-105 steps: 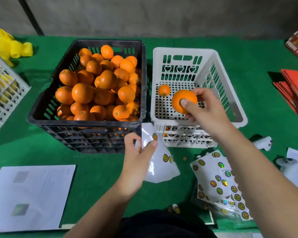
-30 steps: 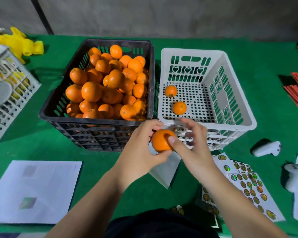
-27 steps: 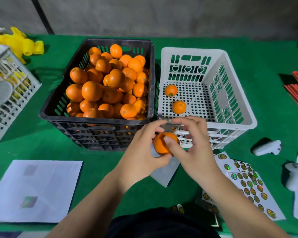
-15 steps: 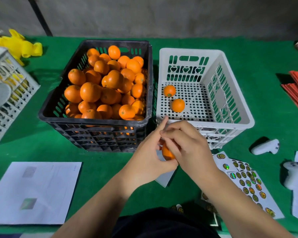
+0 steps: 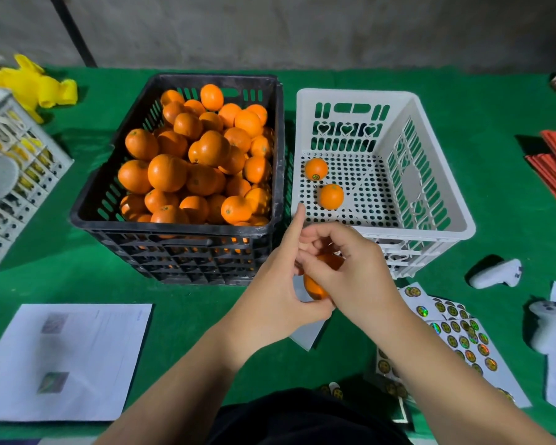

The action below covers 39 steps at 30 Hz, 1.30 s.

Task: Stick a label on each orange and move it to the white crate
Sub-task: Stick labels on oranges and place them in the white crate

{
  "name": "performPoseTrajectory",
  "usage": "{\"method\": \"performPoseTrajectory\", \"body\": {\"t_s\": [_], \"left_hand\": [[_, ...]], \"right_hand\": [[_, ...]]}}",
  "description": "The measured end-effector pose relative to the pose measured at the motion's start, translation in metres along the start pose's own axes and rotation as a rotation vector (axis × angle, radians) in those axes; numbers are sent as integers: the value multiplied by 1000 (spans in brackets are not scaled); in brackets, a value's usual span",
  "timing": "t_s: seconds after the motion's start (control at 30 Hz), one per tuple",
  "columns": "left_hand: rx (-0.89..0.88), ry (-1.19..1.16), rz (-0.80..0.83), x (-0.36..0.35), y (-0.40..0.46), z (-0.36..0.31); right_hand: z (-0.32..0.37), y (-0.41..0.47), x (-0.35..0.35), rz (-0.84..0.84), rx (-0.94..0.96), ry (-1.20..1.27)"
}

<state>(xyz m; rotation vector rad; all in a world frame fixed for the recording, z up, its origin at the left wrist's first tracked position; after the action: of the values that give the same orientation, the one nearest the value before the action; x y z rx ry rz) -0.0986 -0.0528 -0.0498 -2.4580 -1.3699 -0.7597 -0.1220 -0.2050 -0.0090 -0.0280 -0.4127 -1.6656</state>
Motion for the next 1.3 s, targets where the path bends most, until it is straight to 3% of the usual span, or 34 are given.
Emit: {"method": "performPoseTrajectory", "body": {"t_s": [0.17, 0.27, 0.5, 0.73, 0.83, 0.9, 0.97, 1.03, 1.17, 1.3], "left_hand": [[-30, 60, -8, 3, -1, -4], [-34, 89, -3, 2, -3, -3], [-36, 89, -1, 2, -7, -2], [-69, 81, 48, 5, -9, -1], [-84, 77, 58, 3, -10, 0], [-99, 65, 35, 0, -10, 1], [-89, 19, -27, -2, -10, 3], [-47, -48, -91, -1, -10, 5], [8, -92, -121, 4, -10, 7], [-12, -18, -121, 3, -9, 2]], "right_hand": [[7, 0, 4, 41, -198, 393], [7, 1, 8, 14, -289, 500], [7, 4, 17, 173, -319, 511], [4, 5, 21, 224, -352, 584], [0, 5, 21, 214, -396, 592], [-2, 7, 22, 111, -424, 596], [-4, 8, 30, -68, -335, 502], [-2, 5, 44, -157, -118, 252], [4, -10, 60, -29, 284, -218], [1, -15, 51, 97, 405, -386]]}}
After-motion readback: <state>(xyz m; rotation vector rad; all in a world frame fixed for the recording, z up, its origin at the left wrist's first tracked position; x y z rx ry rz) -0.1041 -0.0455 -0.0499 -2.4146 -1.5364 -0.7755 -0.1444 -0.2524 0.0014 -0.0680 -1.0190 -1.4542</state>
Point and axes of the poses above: each hand's wrist, its own y-axis towards the middle knuckle, its own x-axis out of the back of the hand, z = x × y, the point moved 1 cm from there along y, towards the middle knuckle, and after that the axes turned 13 degrees about y, right-handed, at the moved point
